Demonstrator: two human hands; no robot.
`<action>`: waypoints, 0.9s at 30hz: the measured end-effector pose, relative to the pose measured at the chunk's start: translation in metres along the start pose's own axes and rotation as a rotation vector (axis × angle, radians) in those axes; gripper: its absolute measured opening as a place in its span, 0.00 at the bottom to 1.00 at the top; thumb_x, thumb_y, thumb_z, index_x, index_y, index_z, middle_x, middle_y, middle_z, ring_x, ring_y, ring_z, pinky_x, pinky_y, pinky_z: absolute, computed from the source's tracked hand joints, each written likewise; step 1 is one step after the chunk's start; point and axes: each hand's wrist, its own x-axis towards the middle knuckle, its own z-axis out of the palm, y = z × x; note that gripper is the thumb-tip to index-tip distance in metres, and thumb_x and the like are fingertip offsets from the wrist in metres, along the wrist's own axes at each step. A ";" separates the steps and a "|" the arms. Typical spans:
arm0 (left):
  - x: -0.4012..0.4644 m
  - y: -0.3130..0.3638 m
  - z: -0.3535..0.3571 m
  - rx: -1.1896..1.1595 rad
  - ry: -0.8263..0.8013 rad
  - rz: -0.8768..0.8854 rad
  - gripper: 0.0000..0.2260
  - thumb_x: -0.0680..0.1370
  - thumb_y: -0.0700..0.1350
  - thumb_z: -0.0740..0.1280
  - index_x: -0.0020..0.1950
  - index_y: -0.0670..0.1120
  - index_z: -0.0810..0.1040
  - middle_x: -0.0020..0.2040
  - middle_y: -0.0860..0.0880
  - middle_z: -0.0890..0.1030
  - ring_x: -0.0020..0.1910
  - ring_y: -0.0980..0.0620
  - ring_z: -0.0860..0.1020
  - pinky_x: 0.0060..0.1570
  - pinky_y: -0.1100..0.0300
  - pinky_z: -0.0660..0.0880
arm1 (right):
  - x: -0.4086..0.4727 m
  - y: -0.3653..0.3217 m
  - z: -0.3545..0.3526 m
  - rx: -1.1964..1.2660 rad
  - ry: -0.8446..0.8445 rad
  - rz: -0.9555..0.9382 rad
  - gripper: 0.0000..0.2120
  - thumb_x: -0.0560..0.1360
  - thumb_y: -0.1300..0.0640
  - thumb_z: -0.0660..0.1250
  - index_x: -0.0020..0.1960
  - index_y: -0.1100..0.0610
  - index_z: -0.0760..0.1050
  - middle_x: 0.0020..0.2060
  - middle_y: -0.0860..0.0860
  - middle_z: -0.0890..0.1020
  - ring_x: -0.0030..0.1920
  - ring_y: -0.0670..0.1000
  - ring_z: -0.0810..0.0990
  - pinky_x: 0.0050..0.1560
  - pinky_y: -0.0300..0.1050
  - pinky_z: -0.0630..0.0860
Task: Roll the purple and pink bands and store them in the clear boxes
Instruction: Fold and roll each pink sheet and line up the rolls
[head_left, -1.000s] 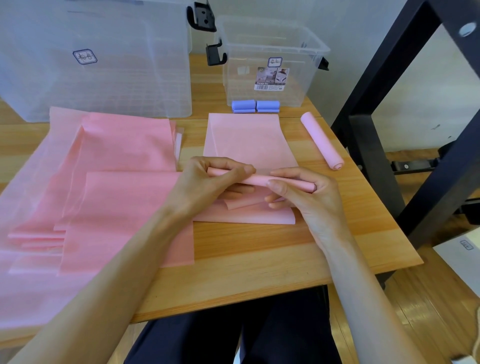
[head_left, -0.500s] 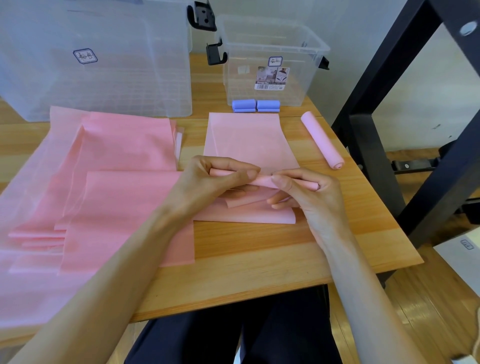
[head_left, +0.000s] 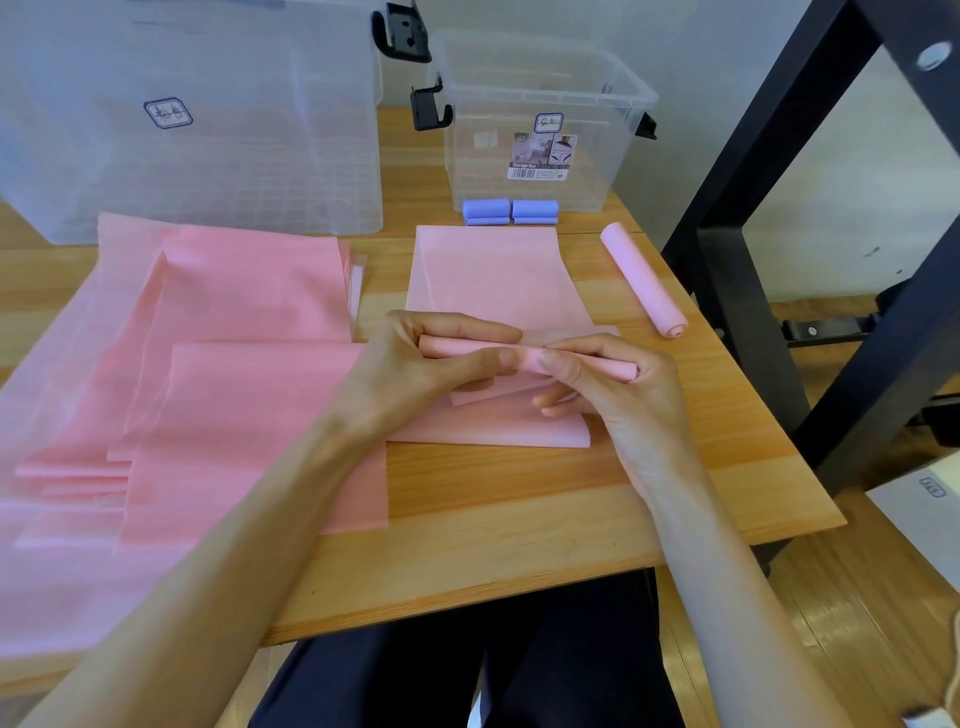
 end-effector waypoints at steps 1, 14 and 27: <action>0.000 0.000 0.000 -0.012 0.009 -0.006 0.08 0.70 0.41 0.74 0.49 0.46 0.85 0.40 0.51 0.87 0.41 0.57 0.85 0.42 0.66 0.80 | 0.000 0.000 0.000 -0.004 0.003 0.000 0.12 0.68 0.55 0.75 0.48 0.62 0.84 0.39 0.52 0.86 0.34 0.55 0.85 0.37 0.45 0.83; 0.001 0.000 0.000 -0.047 0.033 -0.017 0.04 0.74 0.38 0.72 0.46 0.44 0.85 0.39 0.51 0.86 0.39 0.58 0.84 0.40 0.67 0.79 | 0.000 0.000 0.001 -0.002 0.013 0.011 0.10 0.70 0.56 0.74 0.47 0.61 0.83 0.37 0.56 0.86 0.33 0.55 0.85 0.35 0.44 0.82; 0.002 -0.002 -0.001 -0.016 0.060 -0.022 0.03 0.73 0.41 0.74 0.46 0.45 0.85 0.40 0.46 0.87 0.41 0.51 0.86 0.43 0.63 0.82 | 0.000 0.000 0.002 -0.003 -0.001 0.001 0.09 0.69 0.59 0.75 0.48 0.59 0.83 0.39 0.54 0.87 0.34 0.54 0.85 0.36 0.44 0.83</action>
